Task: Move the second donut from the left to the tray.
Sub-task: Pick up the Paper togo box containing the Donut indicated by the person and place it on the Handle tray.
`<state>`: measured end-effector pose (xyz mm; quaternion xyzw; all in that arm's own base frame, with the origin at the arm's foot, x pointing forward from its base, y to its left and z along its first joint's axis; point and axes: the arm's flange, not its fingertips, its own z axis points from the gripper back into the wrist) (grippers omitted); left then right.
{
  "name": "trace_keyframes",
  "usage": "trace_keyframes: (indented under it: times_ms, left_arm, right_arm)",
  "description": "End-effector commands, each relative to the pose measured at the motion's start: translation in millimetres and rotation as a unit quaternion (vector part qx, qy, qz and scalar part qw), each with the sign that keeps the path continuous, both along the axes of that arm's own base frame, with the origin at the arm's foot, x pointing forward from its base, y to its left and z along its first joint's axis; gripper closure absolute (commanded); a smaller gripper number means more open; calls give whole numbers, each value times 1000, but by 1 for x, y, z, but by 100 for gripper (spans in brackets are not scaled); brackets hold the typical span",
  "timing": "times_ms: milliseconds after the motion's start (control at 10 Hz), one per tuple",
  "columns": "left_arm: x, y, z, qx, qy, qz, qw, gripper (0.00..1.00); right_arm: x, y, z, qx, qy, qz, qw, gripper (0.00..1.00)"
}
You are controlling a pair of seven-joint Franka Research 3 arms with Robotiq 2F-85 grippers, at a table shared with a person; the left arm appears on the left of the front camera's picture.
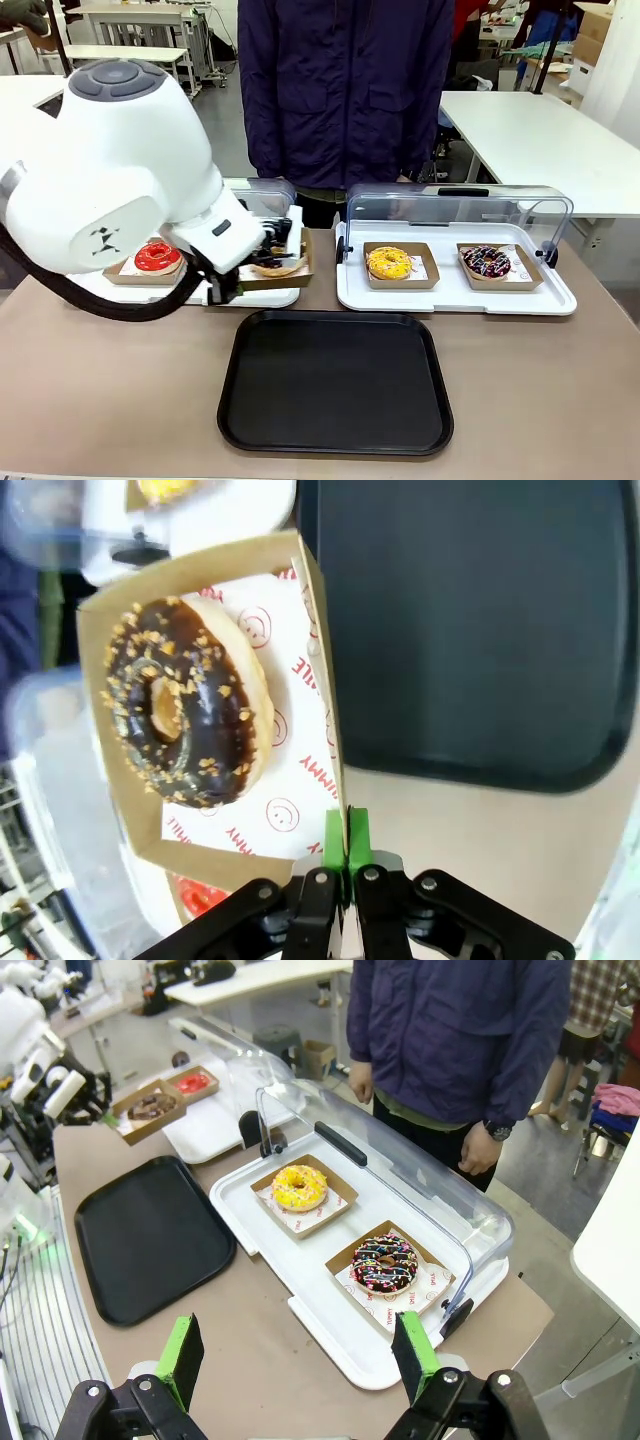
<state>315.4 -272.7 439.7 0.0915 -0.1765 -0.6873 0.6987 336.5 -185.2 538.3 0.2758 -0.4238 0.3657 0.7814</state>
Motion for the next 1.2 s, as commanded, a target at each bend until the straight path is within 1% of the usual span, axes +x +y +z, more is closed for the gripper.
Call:
trace_keyframes:
  times_ms: [0, 300, 500, 700, 800, 1100]
  left_arm:
    - [-26, -32, 1, -12, -3, 6, 1000, 98]
    - [-56, -82, -18, -8, 14, -12, 1000, 98]
    - [-66, -93, -38, -5, 24, -15, 1000, 98]
    - [-70, -97, -56, 6, 27, -13, 1000, 98]
    - [-70, -98, -68, 11, 34, -15, 999, 98]
    - [-73, -101, -95, 26, 16, -14, 999, 98]
  right_arm:
    - [3, 0, 2, 8, -18, 4, 1000, 0]
    - [3, 0, 2, 8, -18, 4, 1000, 0]
    - [3, 0, 2, 8, -18, 4, 1000, 0]
    - [3, 0, 2, 8, -18, 4, 1000, 0]
    - [3, 0, 2, 8, -18, 4, 1000, 0]
    - [3, 0, 2, 8, -18, 4, 1000, 0]
